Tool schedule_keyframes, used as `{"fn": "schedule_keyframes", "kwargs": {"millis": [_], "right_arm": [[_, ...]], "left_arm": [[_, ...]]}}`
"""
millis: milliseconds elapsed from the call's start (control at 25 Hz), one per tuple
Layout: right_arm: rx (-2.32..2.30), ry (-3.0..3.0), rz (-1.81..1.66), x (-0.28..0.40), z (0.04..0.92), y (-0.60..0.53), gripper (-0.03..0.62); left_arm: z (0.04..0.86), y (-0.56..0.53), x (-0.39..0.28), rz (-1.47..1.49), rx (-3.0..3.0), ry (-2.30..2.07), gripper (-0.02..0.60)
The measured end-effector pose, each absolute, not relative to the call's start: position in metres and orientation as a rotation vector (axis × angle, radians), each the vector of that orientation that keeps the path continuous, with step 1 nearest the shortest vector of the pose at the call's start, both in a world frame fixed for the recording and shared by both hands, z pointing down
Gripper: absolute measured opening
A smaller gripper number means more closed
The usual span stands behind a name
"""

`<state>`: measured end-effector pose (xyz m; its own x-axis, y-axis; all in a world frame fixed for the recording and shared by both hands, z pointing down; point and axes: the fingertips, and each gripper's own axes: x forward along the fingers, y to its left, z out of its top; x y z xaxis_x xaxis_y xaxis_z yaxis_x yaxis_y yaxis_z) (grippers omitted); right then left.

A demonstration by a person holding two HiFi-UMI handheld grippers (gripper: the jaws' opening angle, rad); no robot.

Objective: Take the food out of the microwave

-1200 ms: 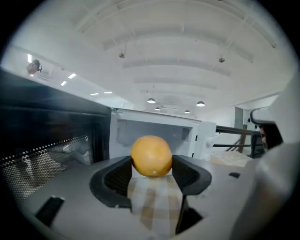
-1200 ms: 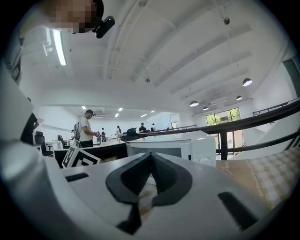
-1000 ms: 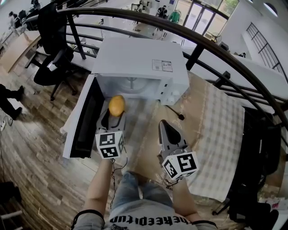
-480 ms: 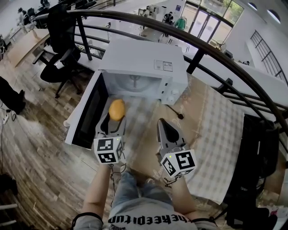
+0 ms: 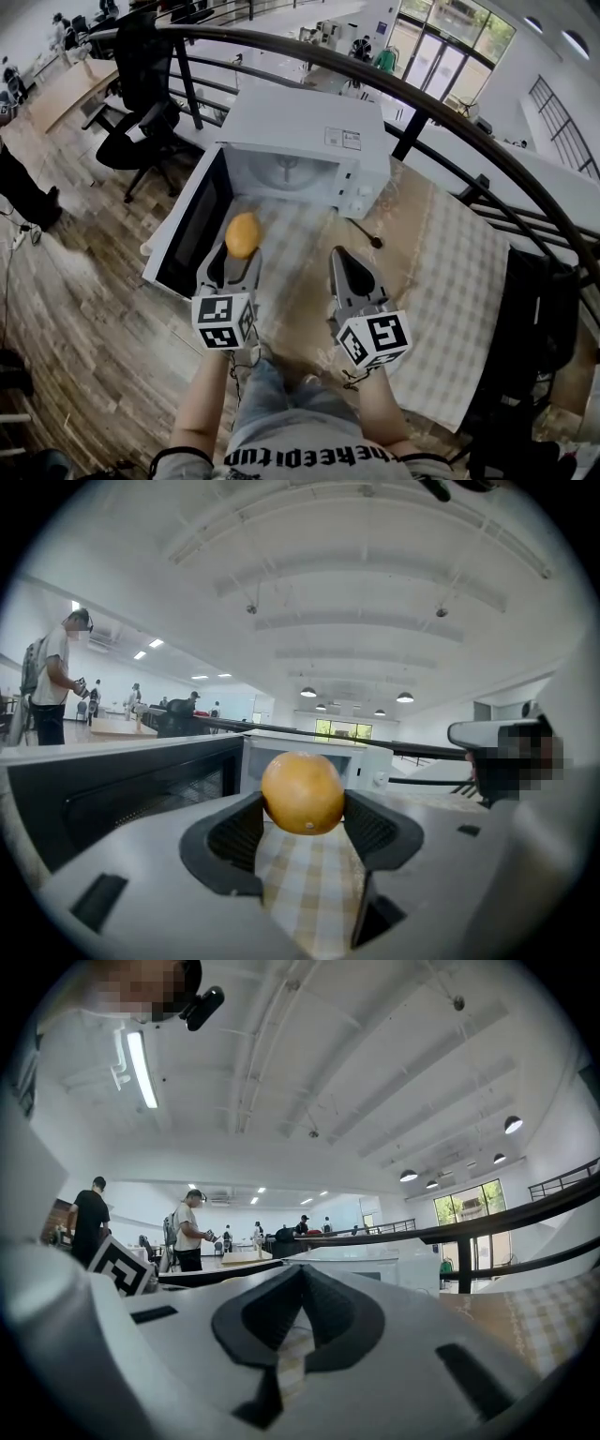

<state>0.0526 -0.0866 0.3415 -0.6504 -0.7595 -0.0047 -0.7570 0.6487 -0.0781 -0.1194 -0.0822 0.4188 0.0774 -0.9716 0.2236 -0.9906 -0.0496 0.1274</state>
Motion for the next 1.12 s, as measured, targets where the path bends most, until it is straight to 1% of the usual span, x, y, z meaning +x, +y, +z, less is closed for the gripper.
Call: {"fn": "schedule_keyframes", "kwargs": {"millis": [520,1120], "right_arm": [[-1.230,2.835,-0.074,0.062,0.328,-0.060,0.005],[-1.163,2.842,-0.045,0.079,0.317,-0.036,0.005]], "left_arm": [[0.391,-0.038,-0.108,0.034,2.084,-2.019,0.265],[0.371,0.003,-0.092,0.041,2.085,-2.110,0.265]]}}
